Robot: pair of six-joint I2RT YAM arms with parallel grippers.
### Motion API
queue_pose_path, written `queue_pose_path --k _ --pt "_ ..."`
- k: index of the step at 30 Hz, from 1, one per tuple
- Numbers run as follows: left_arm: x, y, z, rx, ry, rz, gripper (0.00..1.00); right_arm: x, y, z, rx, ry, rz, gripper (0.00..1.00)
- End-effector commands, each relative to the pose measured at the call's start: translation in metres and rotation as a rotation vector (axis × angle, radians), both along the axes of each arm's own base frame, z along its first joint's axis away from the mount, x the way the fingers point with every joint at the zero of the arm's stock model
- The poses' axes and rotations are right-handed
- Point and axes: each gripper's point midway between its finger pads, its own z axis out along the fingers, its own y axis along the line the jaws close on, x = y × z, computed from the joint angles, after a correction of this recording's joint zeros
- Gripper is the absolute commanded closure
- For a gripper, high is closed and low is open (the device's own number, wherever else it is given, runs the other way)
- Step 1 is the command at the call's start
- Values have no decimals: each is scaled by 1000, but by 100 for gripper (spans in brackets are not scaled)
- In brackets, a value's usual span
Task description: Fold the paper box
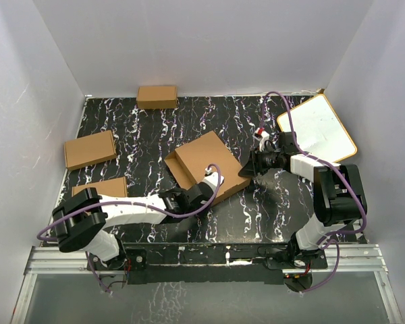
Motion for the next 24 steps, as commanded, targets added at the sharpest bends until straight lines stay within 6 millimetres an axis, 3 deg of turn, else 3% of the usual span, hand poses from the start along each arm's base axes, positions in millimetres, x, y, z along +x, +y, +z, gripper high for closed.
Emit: queue_pose_path --k 1,12,22,24 --pt "21 -26 40 -124 -56 24 100 -10 4 -19 -52 36 36 56" --pt "17 -21 45 -112 -33 16 98 -9 3 -20 -64 34 30 56" --pt "-3 1 57 -141 26 31 54 -8 1 -20 -70 18 41 52" --pt "-6 5 60 -147 34 39 49 -9 1 -18 -62 15 48 51"
